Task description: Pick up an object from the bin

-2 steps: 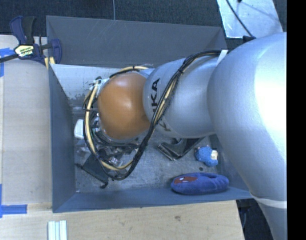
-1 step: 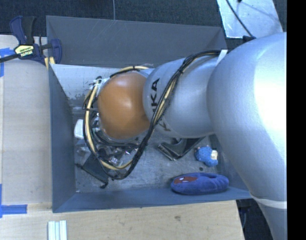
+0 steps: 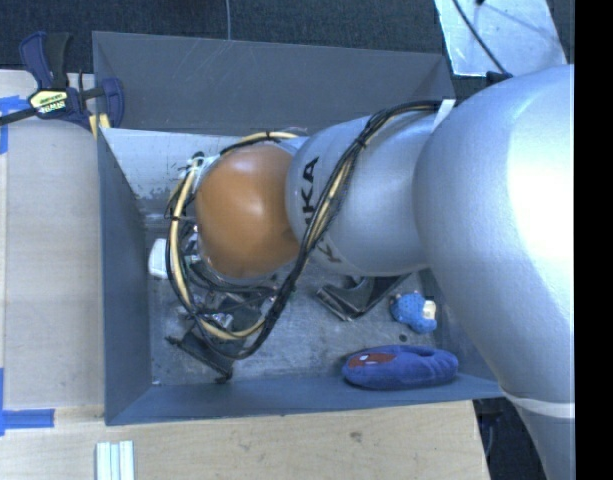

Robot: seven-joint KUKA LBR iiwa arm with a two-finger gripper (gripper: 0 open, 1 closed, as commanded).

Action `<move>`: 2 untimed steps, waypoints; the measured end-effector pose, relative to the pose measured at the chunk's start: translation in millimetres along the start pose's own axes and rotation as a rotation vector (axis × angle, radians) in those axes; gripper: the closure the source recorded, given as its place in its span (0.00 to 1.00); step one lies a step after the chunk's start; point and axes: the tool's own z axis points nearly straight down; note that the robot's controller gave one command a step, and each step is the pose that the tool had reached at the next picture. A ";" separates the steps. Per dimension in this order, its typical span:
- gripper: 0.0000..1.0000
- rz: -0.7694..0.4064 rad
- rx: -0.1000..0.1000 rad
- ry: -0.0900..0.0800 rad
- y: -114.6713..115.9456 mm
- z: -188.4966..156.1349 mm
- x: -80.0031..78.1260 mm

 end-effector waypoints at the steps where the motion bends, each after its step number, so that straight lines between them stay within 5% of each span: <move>1: 1.00 0.003 0.005 -0.004 -1.0 -55.1 -1.8; 2: 1.00 0.006 0.004 -0.004 -1.9 -90.7 -3.4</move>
Offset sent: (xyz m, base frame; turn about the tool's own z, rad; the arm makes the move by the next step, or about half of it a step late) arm 0.0000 0.0001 0.0514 0.0000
